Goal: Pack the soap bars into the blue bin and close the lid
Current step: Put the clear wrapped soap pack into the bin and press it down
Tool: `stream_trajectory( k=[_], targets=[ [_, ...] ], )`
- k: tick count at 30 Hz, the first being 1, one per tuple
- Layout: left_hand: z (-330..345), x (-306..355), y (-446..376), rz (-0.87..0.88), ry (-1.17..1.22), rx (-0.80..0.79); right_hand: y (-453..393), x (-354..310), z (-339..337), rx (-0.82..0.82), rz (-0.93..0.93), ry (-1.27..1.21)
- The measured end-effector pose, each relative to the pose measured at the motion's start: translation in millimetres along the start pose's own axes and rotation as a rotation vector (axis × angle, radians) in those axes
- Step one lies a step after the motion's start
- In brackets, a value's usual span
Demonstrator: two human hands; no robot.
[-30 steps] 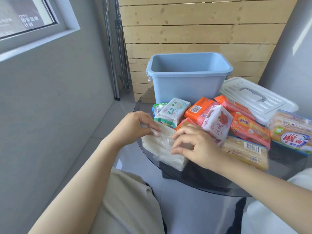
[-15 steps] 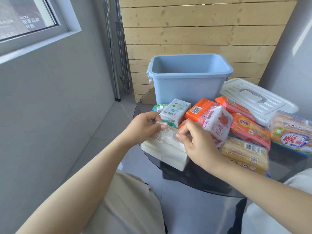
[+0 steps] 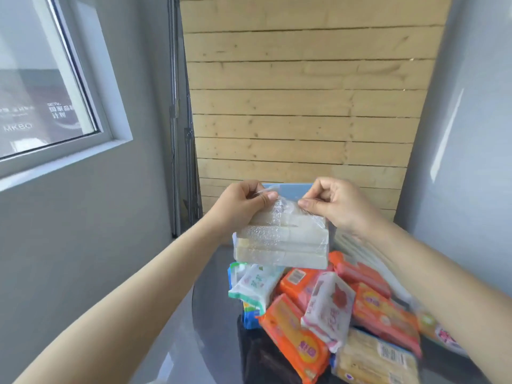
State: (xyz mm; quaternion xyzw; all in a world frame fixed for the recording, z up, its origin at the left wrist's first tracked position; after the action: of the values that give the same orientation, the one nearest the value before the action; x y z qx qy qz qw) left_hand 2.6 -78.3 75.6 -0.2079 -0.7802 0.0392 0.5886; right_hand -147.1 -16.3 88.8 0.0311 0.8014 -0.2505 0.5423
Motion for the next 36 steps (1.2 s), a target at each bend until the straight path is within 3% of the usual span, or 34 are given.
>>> stream_trajectory(
  k=[7, 15, 22, 27, 36],
  targets=[
    [32, 40, -116, 0.06, -0.024, -0.028, -115, -16, -45, 0.065, -0.004, 0.138],
    [85, -38, -202, -0.123, 0.004, -0.1, -199, 67, -30, -0.012, 0.11, 0.445],
    [122, -106, -211, -0.308, -0.011, -0.214, -207, 122, -19, -0.133, 0.133, 0.593],
    [133, -120, -205, -0.316, -0.047, -0.239, -205, 137, -15, -0.167, 0.093, 0.677],
    [139, -119, -201, -0.263, 0.249, -0.187, -209, 117, -23, -0.08, -0.047, 0.71]
  ],
)
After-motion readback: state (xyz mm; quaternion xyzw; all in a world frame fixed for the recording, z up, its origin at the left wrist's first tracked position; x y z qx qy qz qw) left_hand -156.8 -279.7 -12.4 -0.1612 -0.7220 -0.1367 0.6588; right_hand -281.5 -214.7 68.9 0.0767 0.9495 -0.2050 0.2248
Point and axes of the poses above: each hand's wrist, its own y-axis away from the middle knuckle, its own z-axis out of the palm, x = y × z, the point moved 9 cm from there along -y, towards the middle knuckle, and after that the axes turned 12 degrees about x, right-handed, at the moved point
